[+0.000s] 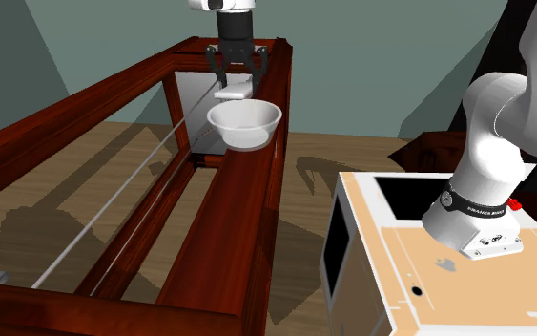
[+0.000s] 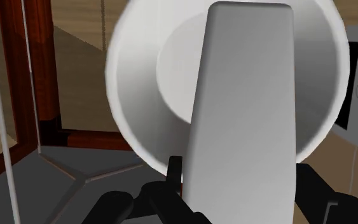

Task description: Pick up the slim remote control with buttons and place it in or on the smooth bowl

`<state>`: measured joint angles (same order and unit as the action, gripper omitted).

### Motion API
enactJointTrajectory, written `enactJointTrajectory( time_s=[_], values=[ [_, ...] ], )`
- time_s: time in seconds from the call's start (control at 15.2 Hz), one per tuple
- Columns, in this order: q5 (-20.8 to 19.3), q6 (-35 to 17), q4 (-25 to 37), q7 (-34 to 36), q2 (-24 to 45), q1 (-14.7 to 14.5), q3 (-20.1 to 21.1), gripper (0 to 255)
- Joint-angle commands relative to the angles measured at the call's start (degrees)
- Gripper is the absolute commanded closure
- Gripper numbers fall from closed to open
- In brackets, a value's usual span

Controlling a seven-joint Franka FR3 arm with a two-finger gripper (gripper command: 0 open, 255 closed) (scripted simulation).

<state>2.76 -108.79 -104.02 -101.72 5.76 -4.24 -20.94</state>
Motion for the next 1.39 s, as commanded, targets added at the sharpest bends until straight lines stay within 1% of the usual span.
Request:
enactJointTrajectory(
  time_s=[0.0,0.07,0.99,1.32],
  values=[
    [0.53,0.46,1.47,-3.19,1.16,1.71,-1.27,255],
    [0.96,0.77,2.57,-5.09,2.07,2.79,-2.00,255],
    [2.41,-9.08,-4.74,-6.13,4.86,3.01,-1.70,255],
    [2.41,-9.08,-4.74,-6.13,4.86,3.02,-1.69,255]
  ],
)
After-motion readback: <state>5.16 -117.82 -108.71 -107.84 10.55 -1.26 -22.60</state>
